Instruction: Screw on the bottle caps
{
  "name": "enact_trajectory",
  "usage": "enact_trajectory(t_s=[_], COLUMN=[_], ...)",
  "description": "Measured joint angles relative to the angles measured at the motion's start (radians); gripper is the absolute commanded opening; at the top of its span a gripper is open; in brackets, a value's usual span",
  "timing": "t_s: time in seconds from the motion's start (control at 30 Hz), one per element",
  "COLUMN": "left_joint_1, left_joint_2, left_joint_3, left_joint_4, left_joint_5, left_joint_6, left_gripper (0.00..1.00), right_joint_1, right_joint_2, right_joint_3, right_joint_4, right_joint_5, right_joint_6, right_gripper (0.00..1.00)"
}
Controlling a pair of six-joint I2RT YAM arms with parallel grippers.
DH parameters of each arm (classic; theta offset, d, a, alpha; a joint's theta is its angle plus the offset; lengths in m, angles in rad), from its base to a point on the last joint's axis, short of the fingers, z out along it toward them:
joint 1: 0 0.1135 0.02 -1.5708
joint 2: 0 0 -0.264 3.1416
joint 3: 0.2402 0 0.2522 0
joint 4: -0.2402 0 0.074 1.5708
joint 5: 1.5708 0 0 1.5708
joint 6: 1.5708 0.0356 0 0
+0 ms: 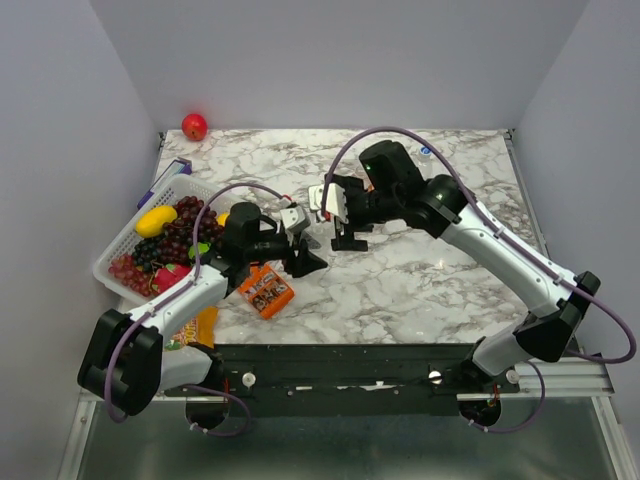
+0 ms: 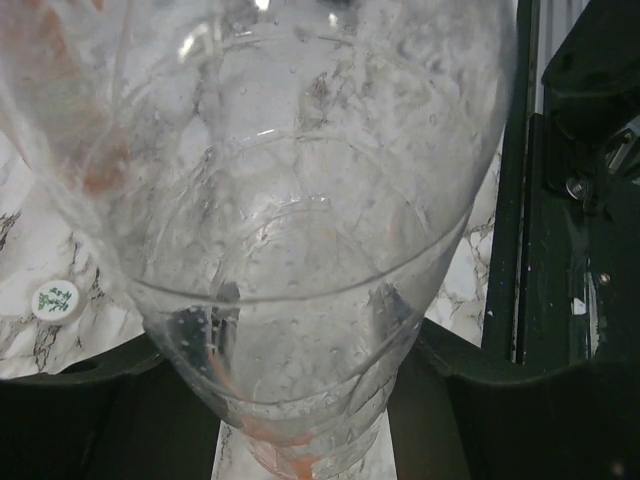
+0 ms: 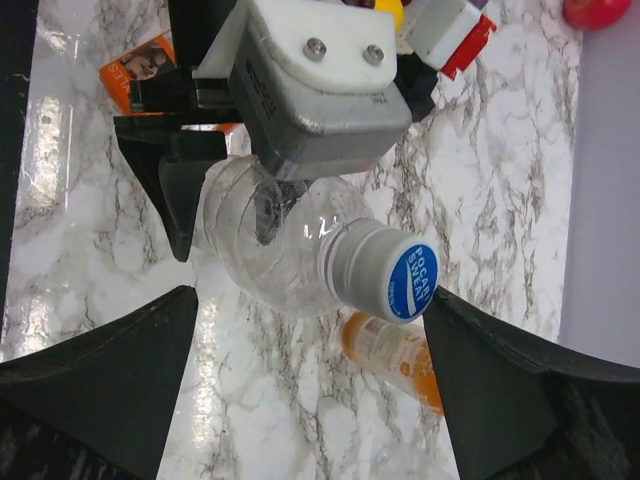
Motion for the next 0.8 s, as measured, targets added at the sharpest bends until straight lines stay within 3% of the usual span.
enact_trajectory(t_s=[0.27,0.43,0.63,0.8], left_joint_1=[0.049,0.048,0.034,0.008], left_joint_2=[0.002,0.004,0.005,0.005], left_joint_3=[-0.006,-0.006,0.001,0.034], left_joint_4=[0.089,0.077,-0.046,-0.169], left_joint_5=[-0.048,-0.047,-0.035,-0.014], left_joint_6=[-0.068,-0.029,0.104,0.216], left_gripper=[0.0,0.0,0.0,0.0], right_joint_1=[0.006,0.005,0.003,0.003], right_joint_2=[-0.063,-0.081,-0.008,0.023], right_joint_3=[-0.055,-0.002,0.225,0.248], right_joint_4=[-0.206,-0.225,-0.158,-0.121], right_joint_5=[-0.004,-0.004,0.005,-0.043], right_joint_6=[0.072,0.144,0.176,0.121], right_gripper=[0.94,0.95,0.97,0.98])
